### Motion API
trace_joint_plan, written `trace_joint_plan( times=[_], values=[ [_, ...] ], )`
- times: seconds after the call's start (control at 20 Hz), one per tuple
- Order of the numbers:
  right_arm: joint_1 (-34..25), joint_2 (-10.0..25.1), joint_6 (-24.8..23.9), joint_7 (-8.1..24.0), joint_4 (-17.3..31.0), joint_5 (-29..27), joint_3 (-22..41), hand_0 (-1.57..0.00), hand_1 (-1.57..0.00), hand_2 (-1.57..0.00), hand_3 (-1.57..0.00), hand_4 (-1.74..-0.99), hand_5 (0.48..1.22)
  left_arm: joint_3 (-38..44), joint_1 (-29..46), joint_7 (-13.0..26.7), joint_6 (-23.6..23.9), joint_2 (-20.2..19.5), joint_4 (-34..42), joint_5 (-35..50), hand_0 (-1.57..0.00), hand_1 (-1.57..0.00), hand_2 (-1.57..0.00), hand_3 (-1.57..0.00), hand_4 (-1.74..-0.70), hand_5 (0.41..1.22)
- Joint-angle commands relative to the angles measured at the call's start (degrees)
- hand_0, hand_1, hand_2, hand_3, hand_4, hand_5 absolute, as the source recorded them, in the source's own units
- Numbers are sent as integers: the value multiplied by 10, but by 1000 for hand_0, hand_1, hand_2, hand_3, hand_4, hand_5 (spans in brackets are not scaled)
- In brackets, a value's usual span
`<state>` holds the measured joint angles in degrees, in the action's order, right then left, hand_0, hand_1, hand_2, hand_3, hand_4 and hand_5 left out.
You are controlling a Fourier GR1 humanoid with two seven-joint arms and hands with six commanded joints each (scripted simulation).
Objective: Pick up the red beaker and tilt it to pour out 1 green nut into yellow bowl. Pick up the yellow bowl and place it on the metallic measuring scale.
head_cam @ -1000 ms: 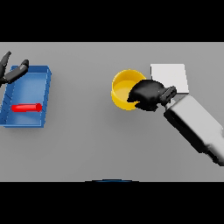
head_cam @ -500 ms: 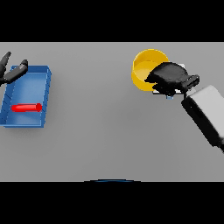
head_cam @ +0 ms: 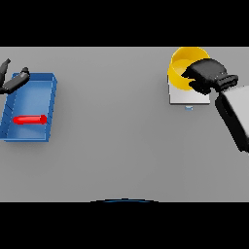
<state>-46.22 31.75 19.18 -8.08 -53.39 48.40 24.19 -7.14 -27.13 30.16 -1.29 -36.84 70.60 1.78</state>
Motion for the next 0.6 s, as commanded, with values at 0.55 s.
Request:
trace_joint_plan(
  times=[0.55],
  values=[
    [-7,-29,-36,-35,119,13,-22,-1571,-1571,-1380,-1417,-1741,1221,-8,-9,13,-4,2,-2,-5,1,1,1,1,-847,796]
  ],
)
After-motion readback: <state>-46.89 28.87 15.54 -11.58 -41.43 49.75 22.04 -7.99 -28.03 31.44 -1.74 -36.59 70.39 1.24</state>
